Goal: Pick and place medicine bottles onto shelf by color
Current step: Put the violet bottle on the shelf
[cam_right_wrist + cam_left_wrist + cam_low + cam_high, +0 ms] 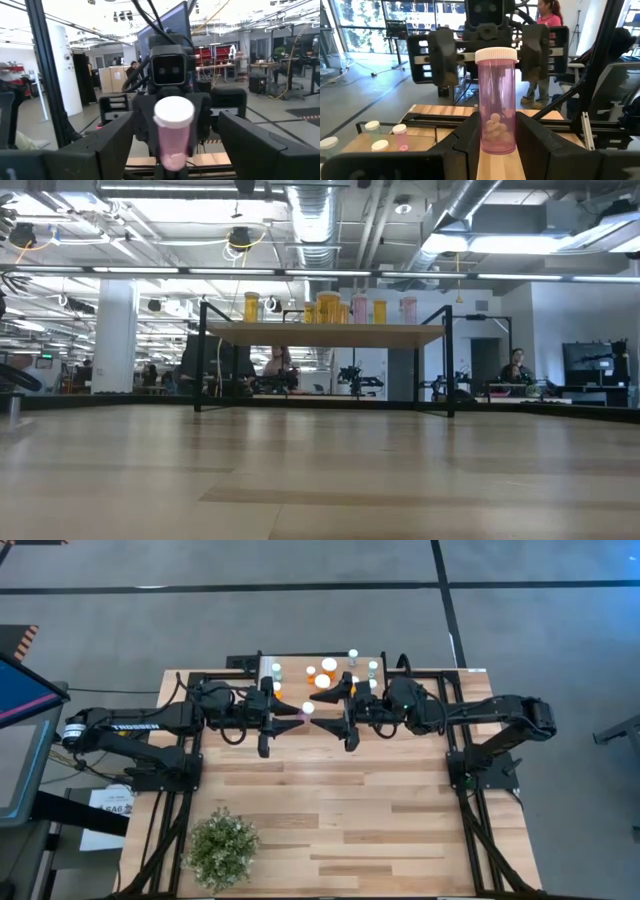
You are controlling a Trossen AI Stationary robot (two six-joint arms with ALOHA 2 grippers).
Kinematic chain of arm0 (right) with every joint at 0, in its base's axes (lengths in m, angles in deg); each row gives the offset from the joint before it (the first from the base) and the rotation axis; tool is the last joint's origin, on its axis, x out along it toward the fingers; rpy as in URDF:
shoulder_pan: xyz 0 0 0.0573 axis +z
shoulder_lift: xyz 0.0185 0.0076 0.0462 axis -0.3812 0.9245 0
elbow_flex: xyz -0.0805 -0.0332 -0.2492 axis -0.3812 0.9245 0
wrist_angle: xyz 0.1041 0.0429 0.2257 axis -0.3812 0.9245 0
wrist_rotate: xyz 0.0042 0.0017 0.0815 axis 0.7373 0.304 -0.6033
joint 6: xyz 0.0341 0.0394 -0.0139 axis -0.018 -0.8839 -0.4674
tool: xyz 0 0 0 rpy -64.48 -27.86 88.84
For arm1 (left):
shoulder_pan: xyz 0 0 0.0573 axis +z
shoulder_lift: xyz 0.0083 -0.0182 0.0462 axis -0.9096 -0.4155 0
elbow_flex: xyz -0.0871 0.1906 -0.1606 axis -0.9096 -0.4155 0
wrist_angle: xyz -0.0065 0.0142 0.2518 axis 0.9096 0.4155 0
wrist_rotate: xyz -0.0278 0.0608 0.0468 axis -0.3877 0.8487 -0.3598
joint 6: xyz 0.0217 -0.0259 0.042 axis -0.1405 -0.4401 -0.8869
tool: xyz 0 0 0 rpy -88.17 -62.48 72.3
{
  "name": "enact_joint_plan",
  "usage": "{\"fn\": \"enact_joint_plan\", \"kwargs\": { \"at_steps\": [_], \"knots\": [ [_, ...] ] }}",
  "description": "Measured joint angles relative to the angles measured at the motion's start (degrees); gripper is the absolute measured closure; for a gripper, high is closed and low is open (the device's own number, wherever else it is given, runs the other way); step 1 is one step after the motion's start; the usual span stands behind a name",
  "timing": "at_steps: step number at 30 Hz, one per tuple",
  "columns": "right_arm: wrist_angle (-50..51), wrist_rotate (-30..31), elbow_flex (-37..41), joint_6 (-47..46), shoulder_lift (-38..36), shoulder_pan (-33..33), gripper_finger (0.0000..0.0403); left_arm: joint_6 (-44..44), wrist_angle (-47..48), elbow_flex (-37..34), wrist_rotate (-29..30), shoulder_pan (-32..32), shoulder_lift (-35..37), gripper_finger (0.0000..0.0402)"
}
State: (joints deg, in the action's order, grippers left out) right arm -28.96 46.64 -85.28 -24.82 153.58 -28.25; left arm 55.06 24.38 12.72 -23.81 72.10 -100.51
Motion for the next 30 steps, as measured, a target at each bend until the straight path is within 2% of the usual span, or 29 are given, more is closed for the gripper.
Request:
{"fn": "enact_joint_plan", "kwargs": {
  "at_steps": [12,23,30],
  "knots": [
    [-0.47,-0.02,-0.25,-0.37,0.00,-0.28,0.0099,0.16,0.11,0.00,0.02,0.00,0.00,0.0308],
    [6.75,-1.86,-10.81,1.12,7.65,-0.17,0.0100,0.73,0.86,0.02,-0.01,-0.34,0.00,0.0308],
    [7.96,-3.22,-11.47,1.25,7.37,-0.24,0.0112,0.70,1.61,0.02,0.00,-0.31,0.00,0.0308]
  ]
}}
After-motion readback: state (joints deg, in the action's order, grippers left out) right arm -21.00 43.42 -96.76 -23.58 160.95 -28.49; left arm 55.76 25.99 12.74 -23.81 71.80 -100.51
